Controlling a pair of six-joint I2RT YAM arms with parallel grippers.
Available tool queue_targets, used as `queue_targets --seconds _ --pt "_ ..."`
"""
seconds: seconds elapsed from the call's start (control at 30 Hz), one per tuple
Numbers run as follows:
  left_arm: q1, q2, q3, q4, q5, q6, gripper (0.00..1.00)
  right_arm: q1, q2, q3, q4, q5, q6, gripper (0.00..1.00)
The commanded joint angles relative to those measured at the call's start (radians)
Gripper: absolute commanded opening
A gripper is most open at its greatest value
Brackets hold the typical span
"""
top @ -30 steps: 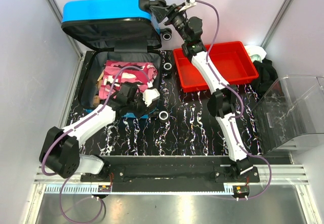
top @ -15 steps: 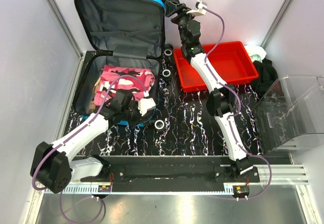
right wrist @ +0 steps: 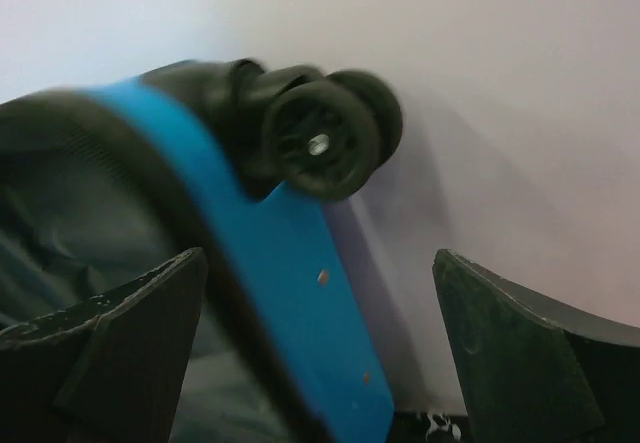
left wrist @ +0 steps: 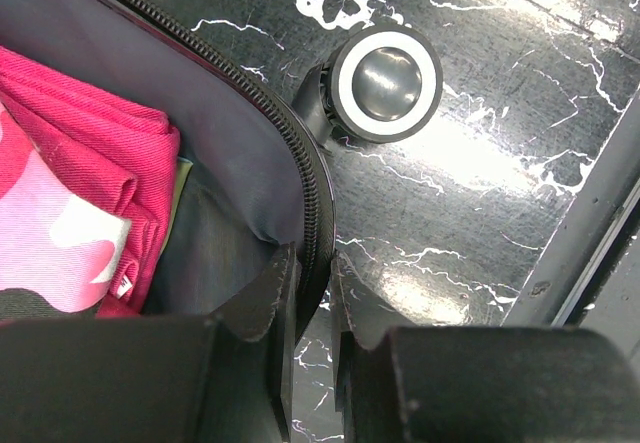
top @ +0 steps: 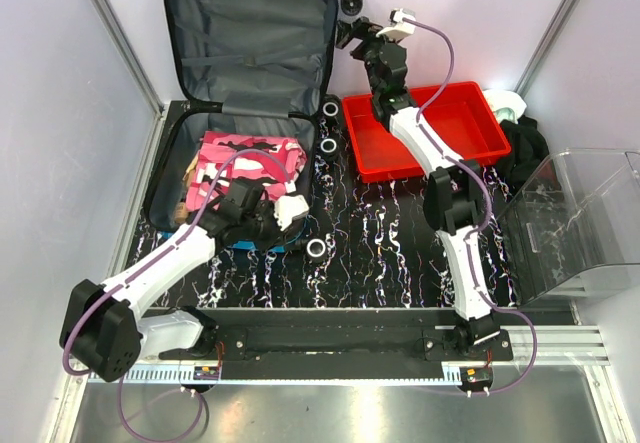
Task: Open, take out, and arrange the luggage
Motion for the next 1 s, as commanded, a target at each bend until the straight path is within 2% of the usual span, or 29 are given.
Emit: queue_targets --seconds 0.0,0.13,0.27,0.5,0.67,0.8,0.97 --pt "0.002 0.043 0.020 0.093 -0.032 -0.049 0.00 0.001 -0.235 -0.127 0.008 -0.143 -0.051 1.00" --pt "0.001 0.063 0.033 0.095 -0.022 -0.056 0.00 -0.031 -0.298 -0.169 -0.035 -0.293 -0.005 1.00" --pt "0.001 0.066 0.038 0.118 -0.052 -0.056 0.00 -0.031 -0.391 -0.311 -0.035 -0.283 -0.063 1.00" --pt "0.047 0.120 0.044 0.185 -0.155 0.023 0.00 -0.030 -0.638 -0.695 -0.139 -0.205 -0.163 1.00" --pt "0.133 0.219 0.099 0.207 -0.198 0.046 0.00 -0.028 -0.750 -0.826 -0.363 -0.131 -0.267 1.00" --pt "0.145 0.256 0.135 0.221 -0.213 0.083 0.00 -0.031 -0.767 -0.887 -0.588 -0.087 -0.309 1.00" --pt "0.147 0.232 0.132 0.187 -0.204 0.131 0.01 -0.028 -0.729 -0.930 -0.690 -0.102 -0.342 0.97"
